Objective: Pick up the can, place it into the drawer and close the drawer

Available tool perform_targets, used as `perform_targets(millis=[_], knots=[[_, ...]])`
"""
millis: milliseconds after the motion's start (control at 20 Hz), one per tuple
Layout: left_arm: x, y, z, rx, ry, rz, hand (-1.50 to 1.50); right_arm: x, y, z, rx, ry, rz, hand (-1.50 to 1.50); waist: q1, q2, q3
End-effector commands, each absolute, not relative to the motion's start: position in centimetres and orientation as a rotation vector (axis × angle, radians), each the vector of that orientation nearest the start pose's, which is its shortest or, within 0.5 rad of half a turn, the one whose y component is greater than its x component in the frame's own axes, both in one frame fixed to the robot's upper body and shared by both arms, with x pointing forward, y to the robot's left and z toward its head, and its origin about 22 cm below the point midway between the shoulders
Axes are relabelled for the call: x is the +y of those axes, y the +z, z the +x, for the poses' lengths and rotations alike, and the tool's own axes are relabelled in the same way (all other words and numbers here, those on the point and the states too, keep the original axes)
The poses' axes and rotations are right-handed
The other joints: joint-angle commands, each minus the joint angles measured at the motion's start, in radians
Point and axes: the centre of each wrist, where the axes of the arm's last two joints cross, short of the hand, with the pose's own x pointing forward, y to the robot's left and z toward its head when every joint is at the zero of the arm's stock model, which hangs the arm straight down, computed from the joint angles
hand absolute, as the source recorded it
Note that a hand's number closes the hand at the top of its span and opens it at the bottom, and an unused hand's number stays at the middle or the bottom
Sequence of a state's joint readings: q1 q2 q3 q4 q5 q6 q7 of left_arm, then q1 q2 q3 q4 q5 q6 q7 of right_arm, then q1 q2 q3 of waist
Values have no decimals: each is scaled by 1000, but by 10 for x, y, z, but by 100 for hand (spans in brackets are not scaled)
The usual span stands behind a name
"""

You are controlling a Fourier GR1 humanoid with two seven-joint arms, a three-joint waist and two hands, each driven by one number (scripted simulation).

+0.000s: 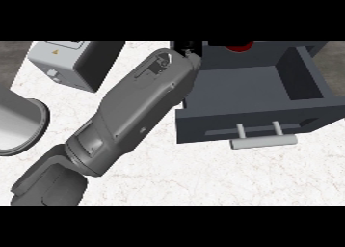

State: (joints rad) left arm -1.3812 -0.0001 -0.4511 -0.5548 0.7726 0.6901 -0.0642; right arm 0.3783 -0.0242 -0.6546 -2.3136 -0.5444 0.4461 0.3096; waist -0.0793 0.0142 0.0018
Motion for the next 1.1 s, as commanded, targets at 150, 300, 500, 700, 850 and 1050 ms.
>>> perform_targets(millis=[150, 300, 500, 700, 850, 1050], knots=[[-17, 177, 416, -1670, 37, 18, -150, -361, 127, 88, -1808, -101, -94, -150, -26, 6, 1], [-11, 169, 421, -1626, 52, 42, -150, -352, 131, 86, -1829, -101, -90, -150, -15, 5, 0], [-17, 179, 420, -1641, 81, 67, -150, -369, 128, 87, -1816, -94, -105, -150, -31, 7, 1], [-14, 172, 421, -1649, 77, 66, -150, -360, 135, 100, -1824, -90, -109, -150, -16, 10, 0], [-13, 162, 417, -1643, 81, 35, -150, -353, 137, 92, -1817, -98, -123, -150, -10, 4, 0], [-9, 159, 421, -1645, 89, 40, -150, -355, 136, 91, -1861, -46, -138, -150, -7, 4, 0]])
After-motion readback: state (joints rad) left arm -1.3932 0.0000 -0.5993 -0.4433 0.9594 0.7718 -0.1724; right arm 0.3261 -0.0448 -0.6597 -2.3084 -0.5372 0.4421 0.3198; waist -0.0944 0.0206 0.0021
